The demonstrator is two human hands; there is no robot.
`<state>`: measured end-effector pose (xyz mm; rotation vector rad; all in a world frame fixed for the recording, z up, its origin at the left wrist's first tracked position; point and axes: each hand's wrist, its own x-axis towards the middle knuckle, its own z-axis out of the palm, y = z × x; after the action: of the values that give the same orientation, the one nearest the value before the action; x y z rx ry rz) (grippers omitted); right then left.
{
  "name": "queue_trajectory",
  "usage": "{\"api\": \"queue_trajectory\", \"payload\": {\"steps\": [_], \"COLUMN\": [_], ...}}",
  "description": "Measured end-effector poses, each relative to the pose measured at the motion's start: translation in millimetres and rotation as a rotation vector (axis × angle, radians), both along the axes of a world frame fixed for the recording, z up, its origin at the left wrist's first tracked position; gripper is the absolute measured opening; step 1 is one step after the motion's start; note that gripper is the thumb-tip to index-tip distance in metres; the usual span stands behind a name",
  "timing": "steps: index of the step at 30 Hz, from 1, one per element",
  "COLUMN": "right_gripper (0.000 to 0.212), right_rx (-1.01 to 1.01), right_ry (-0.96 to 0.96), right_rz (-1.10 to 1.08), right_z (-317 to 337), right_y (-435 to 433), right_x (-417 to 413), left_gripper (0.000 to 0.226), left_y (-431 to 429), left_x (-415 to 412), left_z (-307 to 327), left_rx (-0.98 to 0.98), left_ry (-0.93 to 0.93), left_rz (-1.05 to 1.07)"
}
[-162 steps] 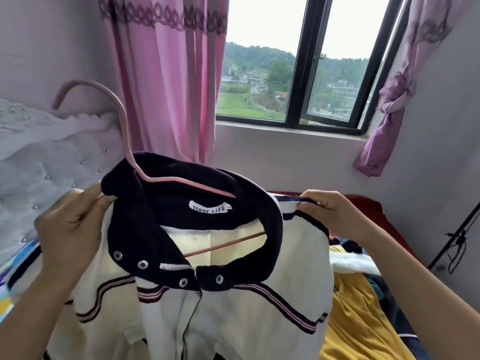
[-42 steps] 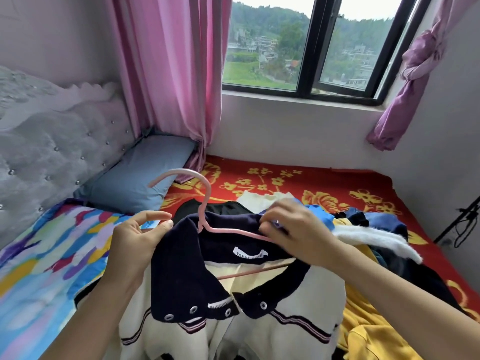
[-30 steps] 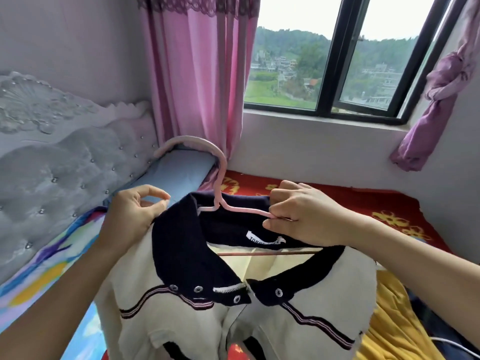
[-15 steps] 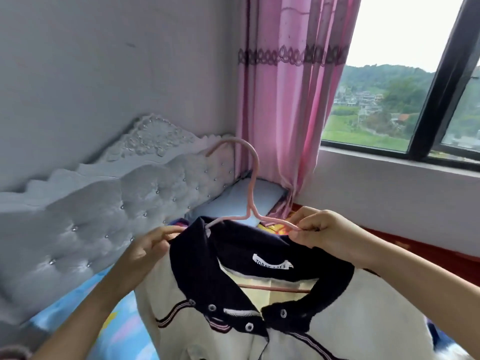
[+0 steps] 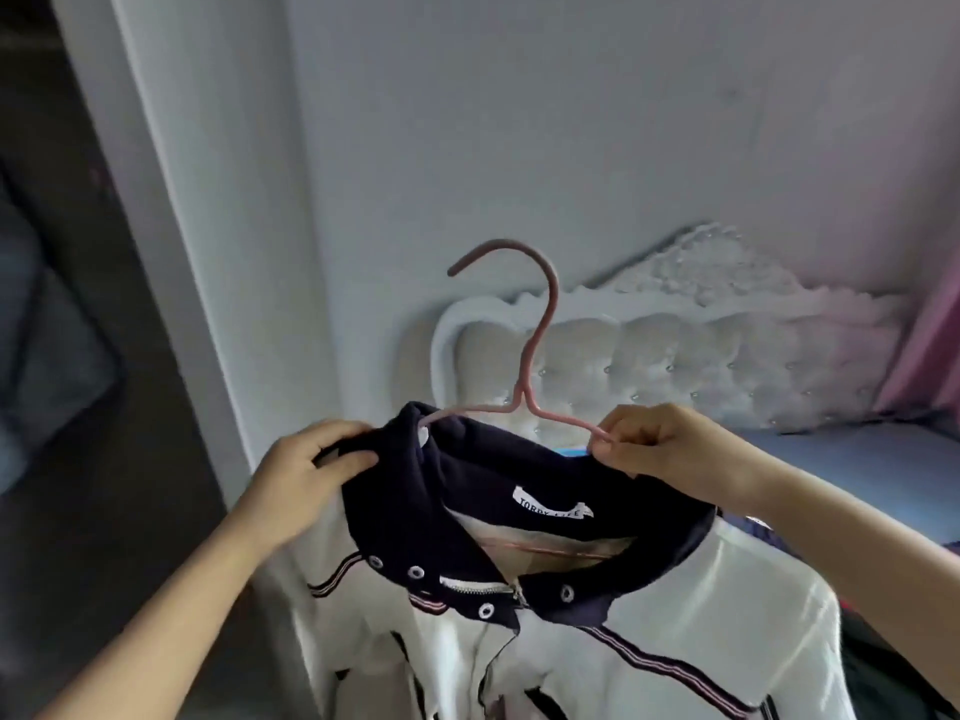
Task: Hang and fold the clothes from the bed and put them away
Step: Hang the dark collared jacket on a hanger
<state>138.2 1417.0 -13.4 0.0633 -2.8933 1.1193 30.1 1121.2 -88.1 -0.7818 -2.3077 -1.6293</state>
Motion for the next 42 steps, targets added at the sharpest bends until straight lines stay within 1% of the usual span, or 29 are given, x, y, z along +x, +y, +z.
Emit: {"api": "queue_trajectory", "payload": {"steps": [4, 6, 8, 9, 11, 14, 18, 22, 25, 26, 29, 32, 34, 36, 39, 42], "right_gripper": [0.028, 0.03, 0.03, 0.034, 0.044, 0.049, 0.053, 0.052, 0.039, 0.037, 0.041, 0.045, 0.047, 0.045, 0.044, 0.044], "right_rx": [0.02, -0.042, -0.117, -0.155, -0.239, -0.334, -0.351, -0.374, -0.461, -0.499, -0.603, -0.711, -0.746, -0.722, -0.699, -0.731], "right_ry": [0.01, -0.014, -0.044, -0.065, -0.131, -0.216, -0.295, -0.331, -0.355, -0.359, -0.39, -0.4, -0.388, -0.335, -0.252, -0.174], "right_rz": [0.159, 0.231, 0.239, 0.236, 0.232, 0.229, 0.152, 0.113, 0.074, 0.053, 0.024, -0.005, -0.026, -0.022, 0.024, 0.073], "right_z": [1.7, 2.2, 1.7, 1.2, -0.6, -3.3, -14.2, -26.5, -30.8, -31.8, -30.7, -25.8, -27.0, -31.5, -37.7, -35.9], "right_y": [-60.0, -93.1, -123.9, -140.2, -173.9, -229.8, -304.6, -395.3, -454.7, -460.8, -500.8, -546.2, -565.8, -579.3, -598.3, -620.8], "right_x": [-28.3, -39.6, -50.0, -56.3, -67.8, -83.8, -106.3, -131.0, -148.3, -151.2, -173.2, -203.4, -224.7, -242.9, -278.2, -323.1], "left_gripper": [0.037, 0.038, 0.038, 0.034, 0.027, 0.028, 0.025, 0.023, 0.022, 0.021, 0.019, 0.02, 0.021, 0.021, 0.021, 0.02], "left_y": [-77.5, -111.3, -141.1, -156.7, -189.4, -248.1, -326.4, -412.5, -466.7, -470.8, -508.3, -551.3, -567.5, -576.4, -593.6, -615.8], "left_x": [23.5, 33.0, 35.9, 35.9, 35.1, 34.1, 40.1, 38.7, 35.9, 36.5, 36.5, 23.0, 10.0, -5.7, -40.7, -84.1], "left_z": [7.5, 7.9, 3.7, 1.2, -5.1, -12.8, -23.6, -26.3, -29.6, -33.8, -45.8, -55.9, -64.4, -70.1, -66.7, -47.8], "left_rx": [-0.021, -0.029, -0.036, -0.048, -0.056, 0.002, 0.011, 0.102, 0.167, 0.158, 0.16, 0.128, 0.102, 0.093, 0.035, 0.001], "left_ry": [0.057, 0.088, 0.12, 0.135, 0.124, 0.09, 0.006, -0.031, -0.076, -0.085, -0.091, -0.094, -0.14, -0.163, -0.139, -0.092], "left_rz": [0.187, 0.278, 0.392, 0.459, 0.596, 0.756, 0.817, 0.858, 0.877, 0.881, 0.905, 0.973, 1.017, 1.044, 1.06, 1.05]}}
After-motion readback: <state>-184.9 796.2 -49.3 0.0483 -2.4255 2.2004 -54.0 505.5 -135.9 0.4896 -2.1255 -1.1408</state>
